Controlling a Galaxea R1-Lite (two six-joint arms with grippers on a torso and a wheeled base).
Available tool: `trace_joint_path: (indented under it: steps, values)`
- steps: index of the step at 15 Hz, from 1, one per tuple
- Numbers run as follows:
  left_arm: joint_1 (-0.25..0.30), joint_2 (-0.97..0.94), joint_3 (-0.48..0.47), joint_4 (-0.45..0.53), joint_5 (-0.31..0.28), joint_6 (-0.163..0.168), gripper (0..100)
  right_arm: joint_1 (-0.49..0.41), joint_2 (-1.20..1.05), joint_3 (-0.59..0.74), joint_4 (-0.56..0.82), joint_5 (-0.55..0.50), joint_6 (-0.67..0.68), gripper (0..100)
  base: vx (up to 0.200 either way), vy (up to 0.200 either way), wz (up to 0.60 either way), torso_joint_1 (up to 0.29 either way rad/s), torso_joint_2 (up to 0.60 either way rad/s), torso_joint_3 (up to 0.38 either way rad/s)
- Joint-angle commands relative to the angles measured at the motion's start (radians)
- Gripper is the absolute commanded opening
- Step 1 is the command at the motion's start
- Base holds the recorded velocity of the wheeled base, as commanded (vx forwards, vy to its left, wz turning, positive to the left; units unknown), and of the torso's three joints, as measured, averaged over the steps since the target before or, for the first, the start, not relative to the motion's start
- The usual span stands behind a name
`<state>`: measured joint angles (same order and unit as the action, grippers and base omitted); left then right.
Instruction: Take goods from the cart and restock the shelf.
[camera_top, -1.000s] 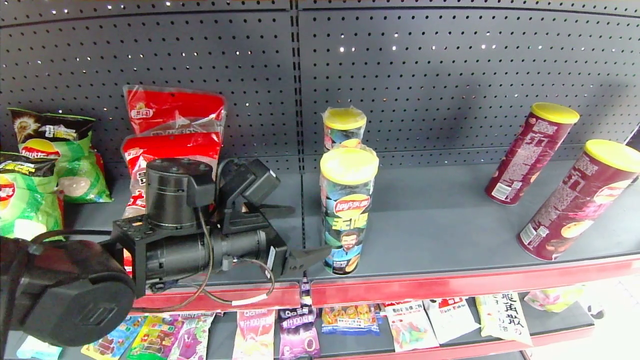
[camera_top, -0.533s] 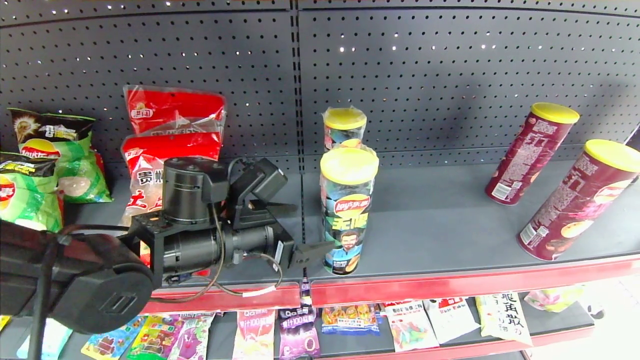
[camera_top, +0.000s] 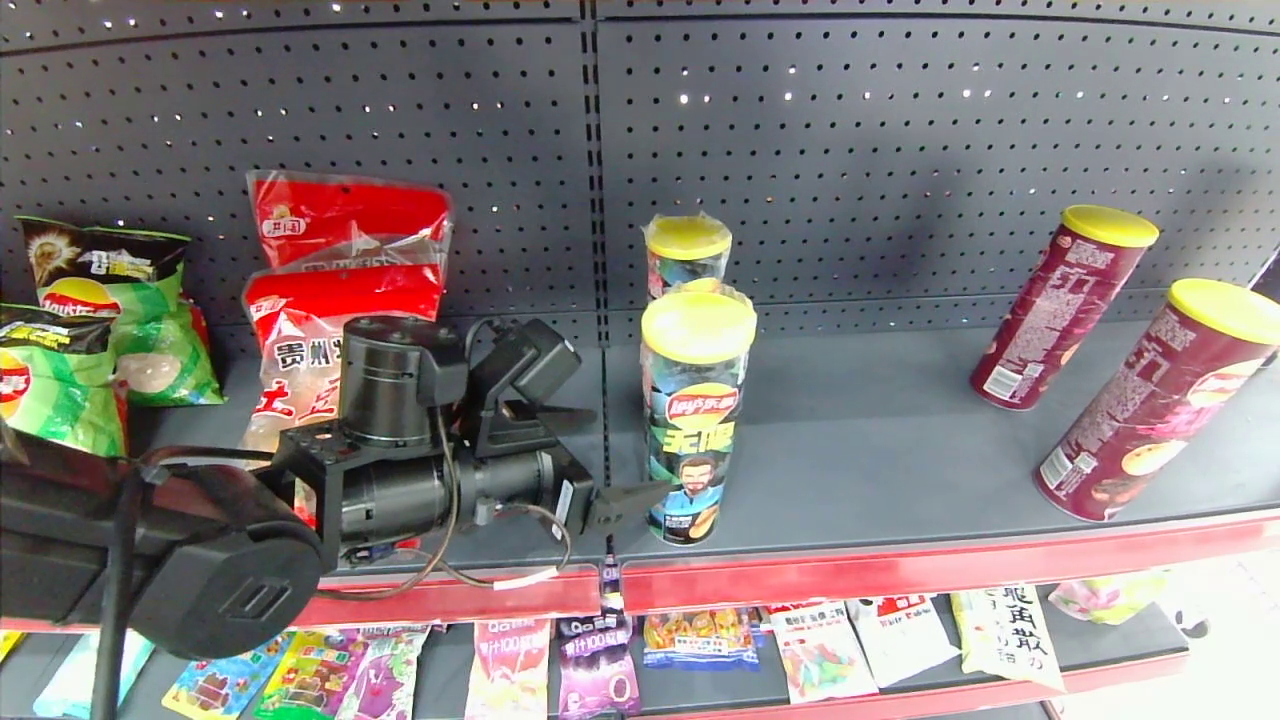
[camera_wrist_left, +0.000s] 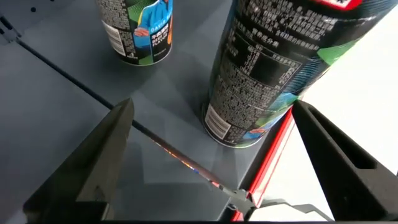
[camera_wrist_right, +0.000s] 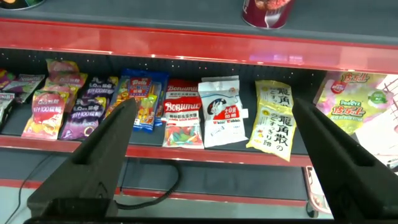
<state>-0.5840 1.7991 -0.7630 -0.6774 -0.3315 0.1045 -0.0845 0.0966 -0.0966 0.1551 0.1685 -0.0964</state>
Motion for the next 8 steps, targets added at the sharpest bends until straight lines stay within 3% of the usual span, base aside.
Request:
trace_joint_path:
  steps: [1,8]
  values:
    - [0.001,0.000,0.008,-0.001,0.003,0.000,100,0.000,0.002,0.000,0.000,0.000,0.000,100,0.000,0.000,0.00,0.000,0.00,0.000]
    - [0.030,0.000,0.010,-0.001,0.014,0.001,100,0.000,0.002,0.000,0.000,0.000,-0.002,100,0.000,0.000,0.00,0.000,0.00,0.000]
